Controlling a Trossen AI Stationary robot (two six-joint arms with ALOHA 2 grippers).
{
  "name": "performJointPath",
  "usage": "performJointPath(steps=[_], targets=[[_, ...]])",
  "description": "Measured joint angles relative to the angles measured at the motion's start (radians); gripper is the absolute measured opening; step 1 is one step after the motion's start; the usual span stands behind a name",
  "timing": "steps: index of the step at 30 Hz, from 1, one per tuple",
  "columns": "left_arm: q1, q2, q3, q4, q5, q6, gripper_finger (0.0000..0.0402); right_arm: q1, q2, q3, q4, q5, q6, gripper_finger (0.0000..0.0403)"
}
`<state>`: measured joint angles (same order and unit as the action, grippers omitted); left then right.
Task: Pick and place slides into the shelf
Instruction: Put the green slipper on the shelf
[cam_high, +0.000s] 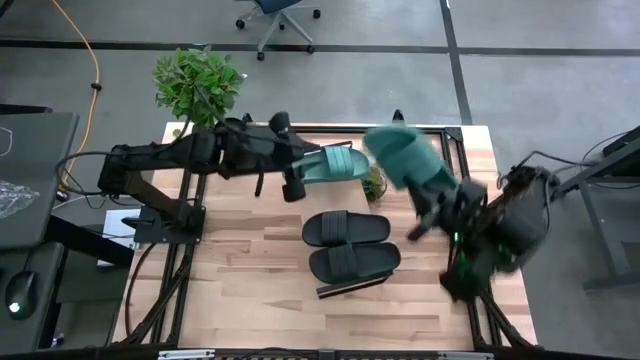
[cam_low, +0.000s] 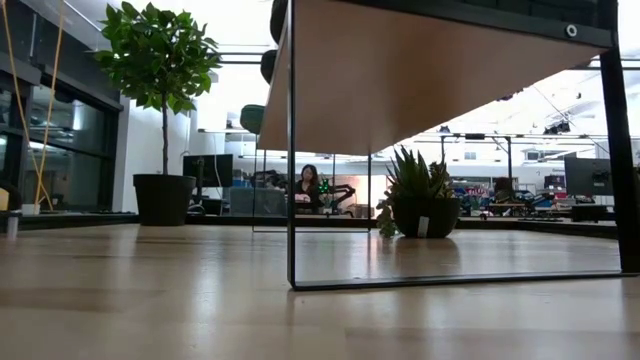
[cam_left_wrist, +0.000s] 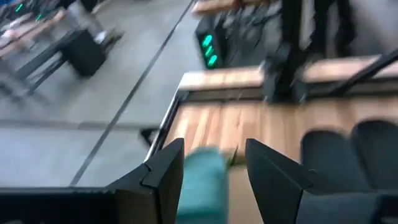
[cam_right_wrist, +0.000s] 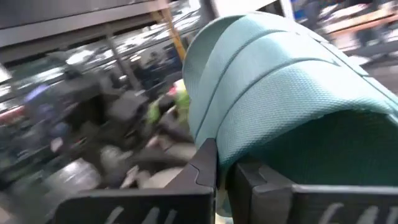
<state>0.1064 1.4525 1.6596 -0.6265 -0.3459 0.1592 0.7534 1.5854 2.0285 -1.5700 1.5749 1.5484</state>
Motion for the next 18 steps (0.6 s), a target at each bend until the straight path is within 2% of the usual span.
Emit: performJointPath(steps=[4, 6, 12, 18], targets=[[0.068, 0.008, 0.000, 0.136, 0.219, 0.039, 0.0159, -0.101, -0.052, 0.000, 0.003, -0.001, -0.066, 0.0000], [0.092, 0.026, 0.002, 0.192, 0.274, 0.035, 0.0159, -0.155, -0.067, 0.000, 0.006, -0.001, -0.088, 0.0000], [0.164, 0.064, 0.000, 0.236, 0.290, -0.010, 0.0159, -0.306, -0.084, -0.001, 0.033, -0.003, -0.122, 0.0000], [0.190, 0.094, -0.001, 0.217, 0.300, -0.011, 0.0159, -0.362, -0.059, -0.001, 0.169, -0.003, -0.222, 0.0000]])
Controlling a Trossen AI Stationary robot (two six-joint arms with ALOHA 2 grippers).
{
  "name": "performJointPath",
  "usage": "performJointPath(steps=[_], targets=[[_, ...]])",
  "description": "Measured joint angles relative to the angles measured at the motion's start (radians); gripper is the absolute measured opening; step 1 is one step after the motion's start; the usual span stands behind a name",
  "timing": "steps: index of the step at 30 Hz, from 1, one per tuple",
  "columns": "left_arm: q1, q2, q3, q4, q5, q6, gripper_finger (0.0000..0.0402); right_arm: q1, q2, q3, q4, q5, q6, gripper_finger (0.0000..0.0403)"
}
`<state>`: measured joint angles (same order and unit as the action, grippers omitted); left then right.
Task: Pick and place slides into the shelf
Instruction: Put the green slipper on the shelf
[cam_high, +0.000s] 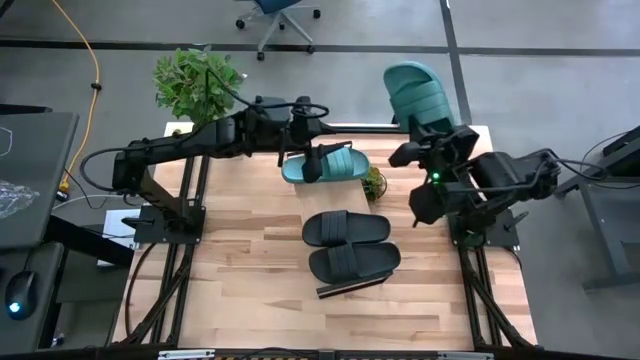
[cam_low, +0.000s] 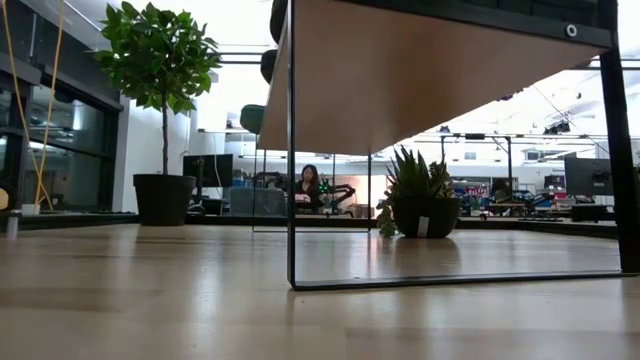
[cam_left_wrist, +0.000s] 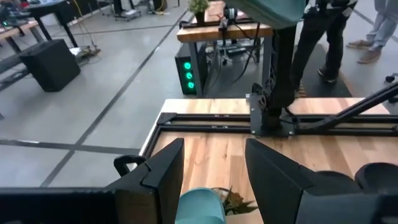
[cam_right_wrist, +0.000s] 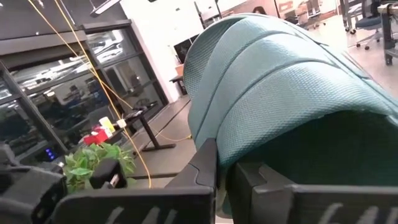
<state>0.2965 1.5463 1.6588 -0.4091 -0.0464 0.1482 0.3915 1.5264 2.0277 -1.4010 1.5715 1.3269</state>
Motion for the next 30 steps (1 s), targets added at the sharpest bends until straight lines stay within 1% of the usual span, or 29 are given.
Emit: performJointPath(steps=[7, 10, 13, 14, 18, 20, 22, 24, 26, 30], targets=[[0.007, -0.004, 0.000, -0.006, 0.002, 0.013, 0.0159, -0.022, 0.023, 0.000, 0.184, -0.011, -0.216, 0.0000], [0.007, -0.006, 0.000, -0.008, 0.002, 0.013, 0.0159, -0.042, 0.023, 0.000, 0.285, -0.060, -0.322, 0.0000], [0.007, -0.006, 0.000, -0.019, 0.012, 0.014, 0.0159, -0.058, 0.027, 0.000, 0.418, -0.134, -0.482, 0.0000], [0.007, -0.006, 0.000, -0.020, 0.019, 0.014, 0.0159, -0.067, 0.030, 0.000, 0.474, -0.166, -0.558, 0.0000], [0.007, -0.006, 0.000, -0.021, 0.035, 0.014, 0.0159, -0.128, 0.032, -0.001, 0.740, -0.378, -0.905, 0.0000], [0.007, -0.006, 0.000, -0.020, 0.035, 0.014, 0.0159, -0.162, 0.032, -0.001, 0.880, -0.442, -1.059, 0.0000], [0.007, -0.006, 0.000, -0.020, 0.035, 0.014, 0.0159, -0.192, 0.026, -0.001, 0.996, -0.480, -1.189, 0.0000], [0.007, -0.006, 0.000, -0.012, 0.035, 0.011, 0.0159, -0.226, 0.016, -0.001, 1.083, -0.537, -1.271, 0.0000], [0.007, -0.006, 0.000, 0.018, 0.035, 0.005, 0.0159, -0.259, 0.006, -0.001, 1.148, -0.610, -1.314, 0.0000], [0.007, -0.006, 0.000, 0.159, 0.037, 0.004, 0.0159, -0.321, 0.004, -0.001, 1.270, -0.755, -1.396, 0.0000]])
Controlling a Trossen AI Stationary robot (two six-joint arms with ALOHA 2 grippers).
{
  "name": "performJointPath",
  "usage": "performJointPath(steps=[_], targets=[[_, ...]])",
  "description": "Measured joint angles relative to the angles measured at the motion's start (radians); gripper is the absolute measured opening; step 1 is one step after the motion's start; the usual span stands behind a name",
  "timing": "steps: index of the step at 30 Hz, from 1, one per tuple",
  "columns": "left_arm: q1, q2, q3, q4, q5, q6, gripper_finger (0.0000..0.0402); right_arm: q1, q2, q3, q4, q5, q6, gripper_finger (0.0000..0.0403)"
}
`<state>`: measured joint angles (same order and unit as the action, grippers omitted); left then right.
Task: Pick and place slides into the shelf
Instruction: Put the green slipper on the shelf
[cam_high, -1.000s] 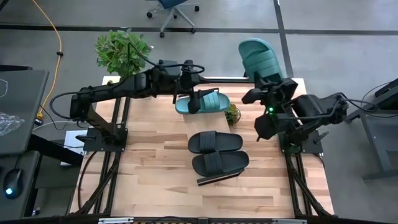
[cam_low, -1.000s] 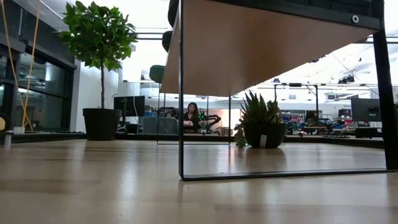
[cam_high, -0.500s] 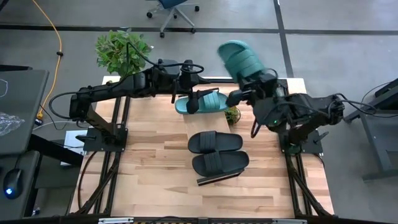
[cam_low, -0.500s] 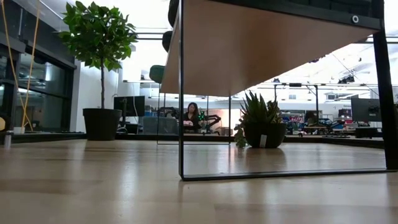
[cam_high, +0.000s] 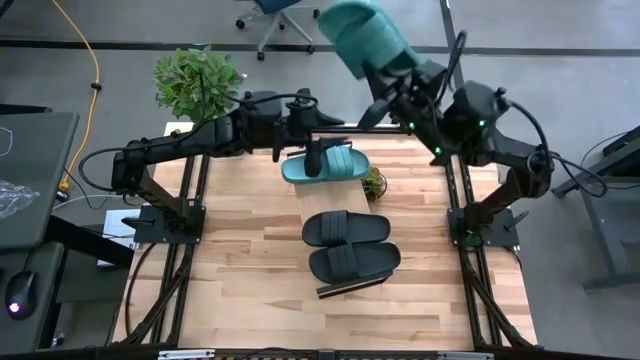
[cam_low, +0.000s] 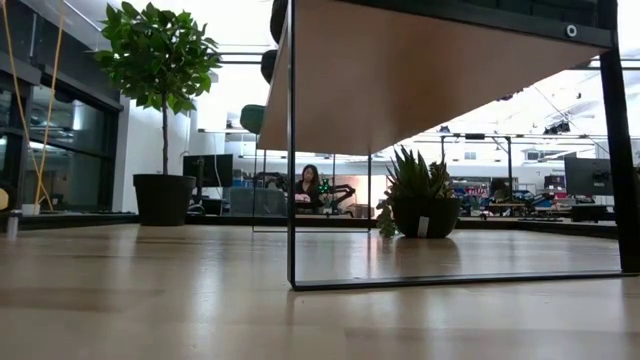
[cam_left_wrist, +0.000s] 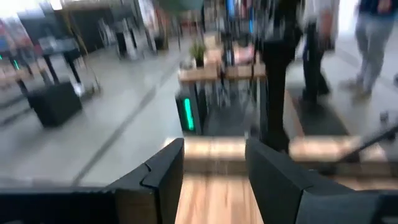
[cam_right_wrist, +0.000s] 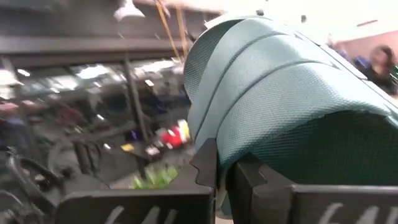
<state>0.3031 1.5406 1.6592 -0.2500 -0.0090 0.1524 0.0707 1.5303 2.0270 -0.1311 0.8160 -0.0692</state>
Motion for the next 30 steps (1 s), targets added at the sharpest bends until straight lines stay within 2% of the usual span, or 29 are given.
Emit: performJointPath(steps=[5, 10, 17, 22, 26, 30], targets=[[0.003, 0.000, 0.000, 0.247, -0.008, 0.006, 0.0159, -0.090, 0.000, 0.000, 0.147, -0.244, -0.041, 0.0000], [0.021, 0.012, 0.002, 0.475, -0.062, 0.026, 0.0159, -0.172, 0.000, 0.000, 0.290, -0.588, -0.004, 0.0000], [0.048, 0.029, 0.001, 0.560, -0.200, 0.035, 0.0159, -0.262, 0.002, 0.000, 0.394, -0.935, 0.130, 0.0000], [0.080, 0.042, 0.000, 0.564, -0.171, 0.109, 0.0159, -0.352, 0.007, 0.001, 0.466, -1.128, 0.273, 0.0000], [0.108, 0.042, 0.000, 0.551, -0.155, 0.111, 0.0159, -0.451, 0.027, 0.001, 0.513, -1.226, 0.399, 0.0000], [0.135, 0.042, 0.000, 0.532, -0.130, 0.104, 0.0159, -0.502, 0.043, -0.006, 0.540, -1.260, 0.453, 0.0000]])
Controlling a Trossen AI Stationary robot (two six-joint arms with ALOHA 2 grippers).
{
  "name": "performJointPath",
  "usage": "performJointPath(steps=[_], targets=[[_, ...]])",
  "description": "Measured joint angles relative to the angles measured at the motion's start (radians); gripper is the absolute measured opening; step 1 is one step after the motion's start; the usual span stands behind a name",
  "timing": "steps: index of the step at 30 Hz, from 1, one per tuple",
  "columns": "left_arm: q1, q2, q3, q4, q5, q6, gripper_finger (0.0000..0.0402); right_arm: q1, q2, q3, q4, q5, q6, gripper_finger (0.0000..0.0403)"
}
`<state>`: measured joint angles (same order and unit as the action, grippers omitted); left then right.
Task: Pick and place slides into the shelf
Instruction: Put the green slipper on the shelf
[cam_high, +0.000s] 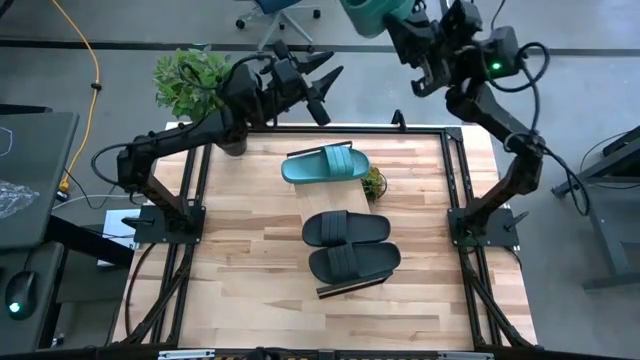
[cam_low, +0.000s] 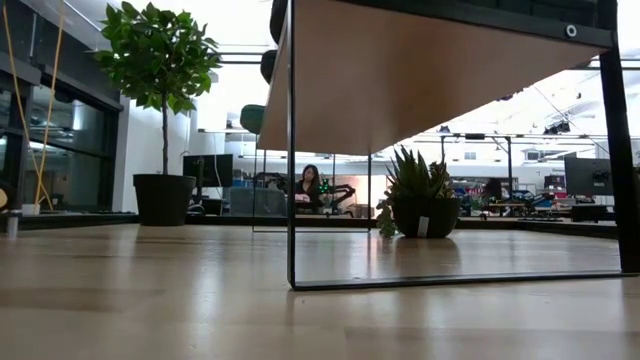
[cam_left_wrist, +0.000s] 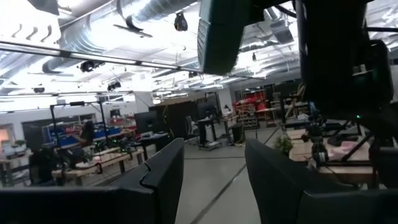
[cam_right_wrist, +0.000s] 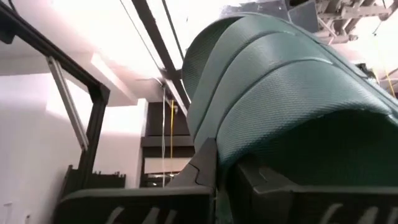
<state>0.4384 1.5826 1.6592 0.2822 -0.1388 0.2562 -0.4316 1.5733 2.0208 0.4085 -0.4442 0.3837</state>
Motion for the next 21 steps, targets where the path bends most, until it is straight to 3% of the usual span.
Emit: performJointPath(steps=[14, 21], targets=[[0.110, -0.001, 0.000, -0.166, 0.080, -0.075, 0.0159, -0.047, 0.032, -0.309, 0.542, 0.081, 0.267, 0.0000], [0.119, 0.009, 0.000, -0.168, 0.165, -0.077, 0.0163, -0.053, 0.031, -0.419, 0.675, 0.124, 0.353, 0.0000]])
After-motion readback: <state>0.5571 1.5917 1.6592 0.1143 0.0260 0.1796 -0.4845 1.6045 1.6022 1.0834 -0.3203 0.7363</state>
